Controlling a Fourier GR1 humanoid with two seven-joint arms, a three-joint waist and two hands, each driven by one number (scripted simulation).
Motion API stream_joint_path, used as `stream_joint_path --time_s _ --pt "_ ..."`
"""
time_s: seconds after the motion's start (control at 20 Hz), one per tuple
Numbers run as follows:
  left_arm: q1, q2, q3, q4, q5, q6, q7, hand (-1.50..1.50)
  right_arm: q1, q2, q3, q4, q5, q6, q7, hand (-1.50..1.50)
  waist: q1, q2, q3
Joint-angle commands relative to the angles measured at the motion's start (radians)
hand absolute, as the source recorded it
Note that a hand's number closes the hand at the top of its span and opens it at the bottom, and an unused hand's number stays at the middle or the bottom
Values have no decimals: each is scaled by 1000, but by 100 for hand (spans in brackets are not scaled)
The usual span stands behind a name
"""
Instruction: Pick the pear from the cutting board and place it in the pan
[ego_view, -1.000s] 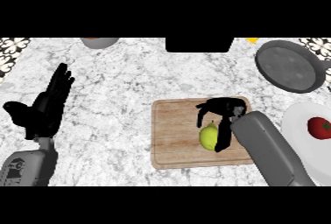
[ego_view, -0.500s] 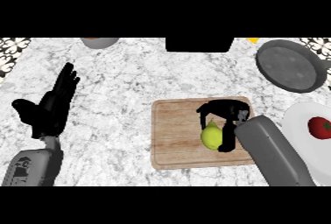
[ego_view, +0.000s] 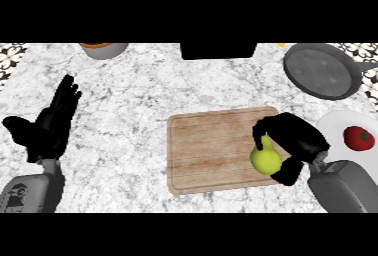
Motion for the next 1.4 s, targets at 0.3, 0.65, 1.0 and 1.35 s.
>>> stream_joint_path --time_s 0.3,0.65,1.0,1.35 --pt "-9 25 27 28 17 -35 -44 0 201 -65 -318 -314 -124 -227 -99 150 18 11 0" --pt "8 -3 -17 -11 -17 -20 -30 0 14 -40 -522 -195 -318 -144 -20 150 47 13 0" --pt "-7 -15 -29 -17 -11 -29 1 0 -194 -126 -680 282 -375 -187 -191 150 61 19 0" --pt "-56 -37 -45 12 -36 -6 -21 0 -358 -185 -662 775 -188 -429 -474 150 84 30 2"
